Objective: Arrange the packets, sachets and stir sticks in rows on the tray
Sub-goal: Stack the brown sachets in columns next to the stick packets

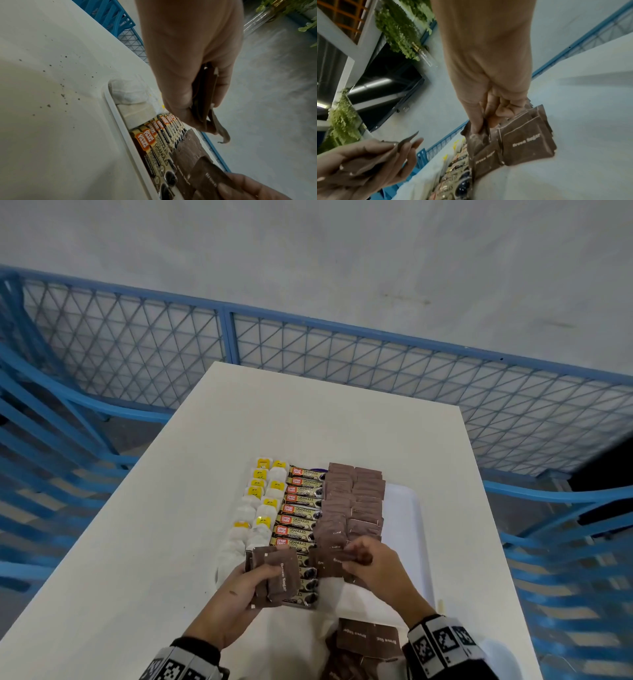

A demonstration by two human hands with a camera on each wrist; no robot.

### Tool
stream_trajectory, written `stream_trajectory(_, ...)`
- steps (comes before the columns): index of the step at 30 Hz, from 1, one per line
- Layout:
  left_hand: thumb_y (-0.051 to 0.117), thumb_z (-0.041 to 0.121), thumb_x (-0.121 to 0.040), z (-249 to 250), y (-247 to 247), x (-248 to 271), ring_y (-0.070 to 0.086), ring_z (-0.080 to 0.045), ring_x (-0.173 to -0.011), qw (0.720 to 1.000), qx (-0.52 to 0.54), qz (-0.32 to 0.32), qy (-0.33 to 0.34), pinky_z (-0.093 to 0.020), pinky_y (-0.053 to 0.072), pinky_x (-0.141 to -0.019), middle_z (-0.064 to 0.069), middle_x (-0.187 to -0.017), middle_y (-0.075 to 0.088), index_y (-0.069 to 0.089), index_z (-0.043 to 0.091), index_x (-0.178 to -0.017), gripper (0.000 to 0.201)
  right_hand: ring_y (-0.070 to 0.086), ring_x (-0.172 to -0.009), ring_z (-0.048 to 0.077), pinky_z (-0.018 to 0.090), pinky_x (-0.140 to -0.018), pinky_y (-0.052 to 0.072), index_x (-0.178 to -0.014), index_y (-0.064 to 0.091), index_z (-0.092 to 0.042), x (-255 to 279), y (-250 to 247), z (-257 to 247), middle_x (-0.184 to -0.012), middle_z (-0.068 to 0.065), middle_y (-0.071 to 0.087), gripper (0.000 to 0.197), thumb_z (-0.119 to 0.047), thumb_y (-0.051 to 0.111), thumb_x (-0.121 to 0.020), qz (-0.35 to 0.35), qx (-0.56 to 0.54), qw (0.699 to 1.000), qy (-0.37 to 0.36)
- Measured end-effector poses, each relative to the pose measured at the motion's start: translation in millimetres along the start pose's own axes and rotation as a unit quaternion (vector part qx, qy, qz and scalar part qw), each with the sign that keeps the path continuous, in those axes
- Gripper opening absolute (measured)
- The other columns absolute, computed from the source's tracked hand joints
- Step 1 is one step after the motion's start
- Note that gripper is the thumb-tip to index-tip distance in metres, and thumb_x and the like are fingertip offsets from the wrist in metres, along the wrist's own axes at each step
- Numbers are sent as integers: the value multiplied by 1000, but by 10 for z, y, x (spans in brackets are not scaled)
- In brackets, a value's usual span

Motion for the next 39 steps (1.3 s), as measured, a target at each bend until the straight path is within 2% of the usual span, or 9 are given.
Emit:
stream_trajectory(3, 47, -4, -89, 5, -14, 0, 71, -18, -71, 1000, -2, 5, 4, -31, 50, -64, -9, -84, 74, 67, 14, -106, 31, 60, -60, 12, 28, -67, 54, -73, 58, -26, -34, 66, 39, -66, -5, 64, 28, -2, 72, -76, -12, 47, 999, -12)
stream_trajectory(6, 48, -4, -89, 13, -20, 10, 69, -20, -71, 1000, 2, 8, 7, -32, 47, -67, -10, -84, 72, 68, 12, -105, 31, 60, -64, 14, 26, -67, 53, -73, 58, -28, -83, 164, 79, -69, 0, 66, 26, -7, 73, -75, -22, 64, 997, -20)
stream_trajectory(10, 49, -4, -89, 38, -14, 31, 69, -20, -70, 1000, 0, 14, 6, -33, 48, -67, -9, -82, 73, 69, 13, -101, 28, 52, -68, 0, 8, -60, 41, -68, 49, -35, -147, 228, 65, -75, -10, 57, 33, -14, 73, -76, -10, 130, 991, -35)
stream_trajectory(15, 56, 2, -87, 33, -69, 50, 67, -29, -81, 999, -19, 33, -2, -28, 49, -57, -12, -91, 73, 67, 12, -108, 26, 41, -81, 6, 11, -65, 34, -82, 48, -26, -180, 205, 67, -92, -7, 44, 26, -26, 74, -75, 30, 231, 971, -51)
stream_trajectory(20, 58, 3, -87, 30, -44, 37, 70, -23, -76, 999, -11, 31, 2, -30, 48, -63, -11, -90, 74, 66, 12, -108, 24, 40, -92, 11, 20, -79, 36, -97, 51, -20, -150, 166, 59, -99, -7, 39, 32, -33, 72, -76, 74, 260, 961, -63)
stream_trajectory(23, 56, 0, -87, 43, -7, 27, 71, -22, -77, 1000, 4, 18, 9, -32, 54, -62, -11, -91, 74, 67, 12, -104, 24, 44, -82, 8, 14, -70, 36, -90, 53, -20, -70, 180, -131, -90, -8, 45, 20, -36, 64, -84, 84, 208, 970, -96)
stream_trajectory(29, 54, -4, -85, 68, 46, 9, 71, -21, -70, 1000, 21, 4, 21, -31, 57, -56, -10, -81, 73, 64, 9, -96, 20, 46, -62, 0, 13, -62, 37, -79, 56, -24, 203, 591, -437, -71, -8, 54, 27, -49, 50, -87, -95, 0, 991, -92)
stream_trajectory(33, 54, -2, -85, 52, 71, -6, 71, -24, -75, 999, 40, -4, 12, -35, 57, -65, -18, -89, 72, 68, 10, -91, 19, 52, -62, 0, 15, -61, 44, -80, 57, -21, 199, 674, -419, -69, -10, 58, 16, -26, 72, -80, -113, -68, 988, -83)
stream_trajectory(39, 52, 2, -83, -11, 25, -23, 69, -26, -73, 997, 73, -3, -7, -34, 56, -66, -23, -92, 69, 65, 4, -103, 24, 61, -66, 7, 24, -63, 53, -79, 57, -16, 147, 556, -248, -73, -6, 62, 15, -5, 66, -83, -95, -140, 985, -45)
Point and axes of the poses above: each hand's wrist, its own x-axis away from the middle knuckle, its own y-axis out of the palm, z = x × y, the point moved 10 cm from there along -x, towards the middle knuckle
